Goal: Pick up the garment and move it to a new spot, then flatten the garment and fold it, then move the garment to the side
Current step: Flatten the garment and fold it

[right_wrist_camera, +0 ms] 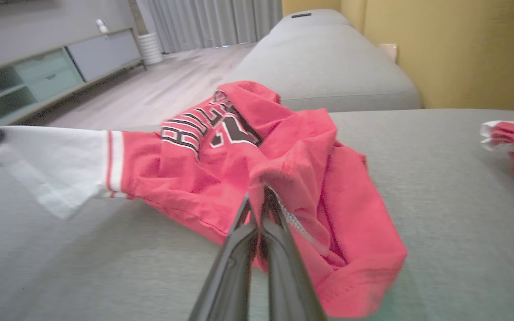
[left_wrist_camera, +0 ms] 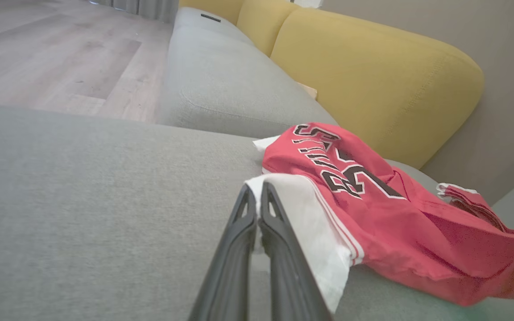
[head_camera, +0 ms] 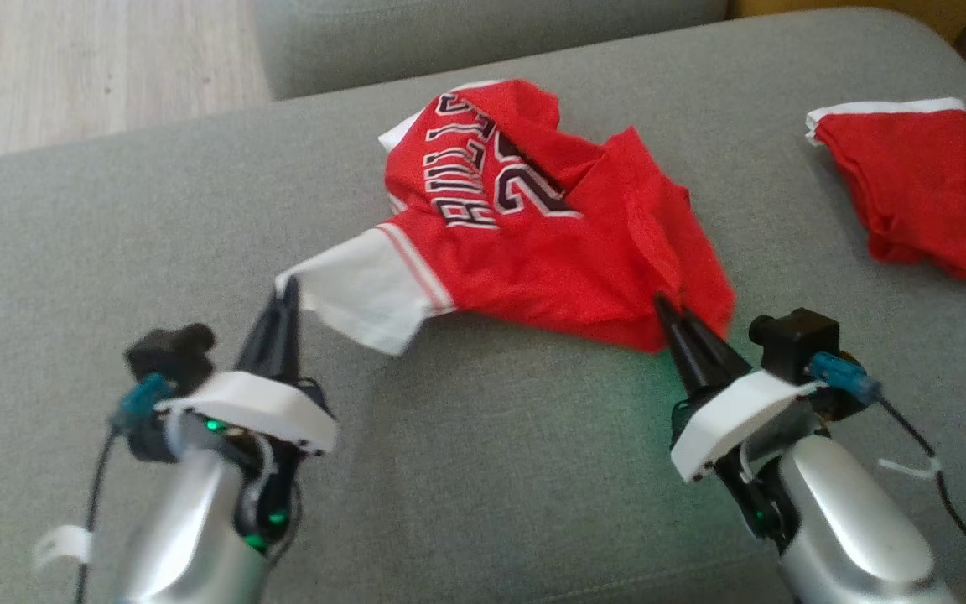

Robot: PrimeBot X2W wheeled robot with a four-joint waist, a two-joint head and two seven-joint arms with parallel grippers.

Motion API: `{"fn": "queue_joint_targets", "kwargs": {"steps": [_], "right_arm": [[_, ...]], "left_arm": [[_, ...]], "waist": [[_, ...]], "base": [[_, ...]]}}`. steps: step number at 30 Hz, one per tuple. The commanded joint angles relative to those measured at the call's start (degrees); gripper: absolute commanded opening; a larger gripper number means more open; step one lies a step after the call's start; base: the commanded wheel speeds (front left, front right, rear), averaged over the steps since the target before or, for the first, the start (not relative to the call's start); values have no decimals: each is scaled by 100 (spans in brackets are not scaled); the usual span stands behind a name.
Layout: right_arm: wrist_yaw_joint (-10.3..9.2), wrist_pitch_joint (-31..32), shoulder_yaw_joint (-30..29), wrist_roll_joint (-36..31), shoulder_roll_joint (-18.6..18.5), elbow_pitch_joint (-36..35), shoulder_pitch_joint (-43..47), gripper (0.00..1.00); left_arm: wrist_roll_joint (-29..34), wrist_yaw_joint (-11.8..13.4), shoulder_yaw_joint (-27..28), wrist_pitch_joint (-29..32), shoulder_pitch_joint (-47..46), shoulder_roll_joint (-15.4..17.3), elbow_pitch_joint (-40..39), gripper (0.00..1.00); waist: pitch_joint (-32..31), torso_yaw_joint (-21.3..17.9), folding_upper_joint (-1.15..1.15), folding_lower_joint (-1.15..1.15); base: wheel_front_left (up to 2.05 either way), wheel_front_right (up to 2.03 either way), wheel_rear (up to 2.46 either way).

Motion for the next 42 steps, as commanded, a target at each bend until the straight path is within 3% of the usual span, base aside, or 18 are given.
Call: {"fn": "queue_joint_targets", "kwargs": {"steps": [1,4,8,17,25,28,42], "right_arm": [[39,153,404,598,-219,-696,-30,0],[39,317,839,1565,-557,-1713,14,0],[39,238,907,2494,-766,-2628,-144,0],[39,-257,282,3352,-739,-3010,-944,0],[39,-268,-441,2462,-941,-2658,-1845,0],[39,7,-524,2150,-1012,-2726,-2020,0],[39,1712,-797,1542,-1673,-3856,-1677,0]], "left_arm": [[69,-50,290,-70,-224,259,-243,0],[81,-66,411,-44,-419,504,-300,0],[52,-126,564,142,-880,837,-478,0],[-75,-246,802,760,-2168,1371,-812,0],[-185,-243,910,1167,-3331,1550,-953,0],[-238,-208,976,1270,-3517,1616,-1089,0],[-733,232,1413,2386,-2734,2054,-2677,0]], "waist": [[-106,18,0,0],[-196,53,0,0],[-271,142,0,0],[-462,382,0,0],[-672,504,0,0],[-740,501,0,0],[-454,611,0,0]], "base": [[0,0,0],[0,0,0],[0,0,0],[0,0,0],[0,0,0],[0,0,0],[0,0,0]]}}
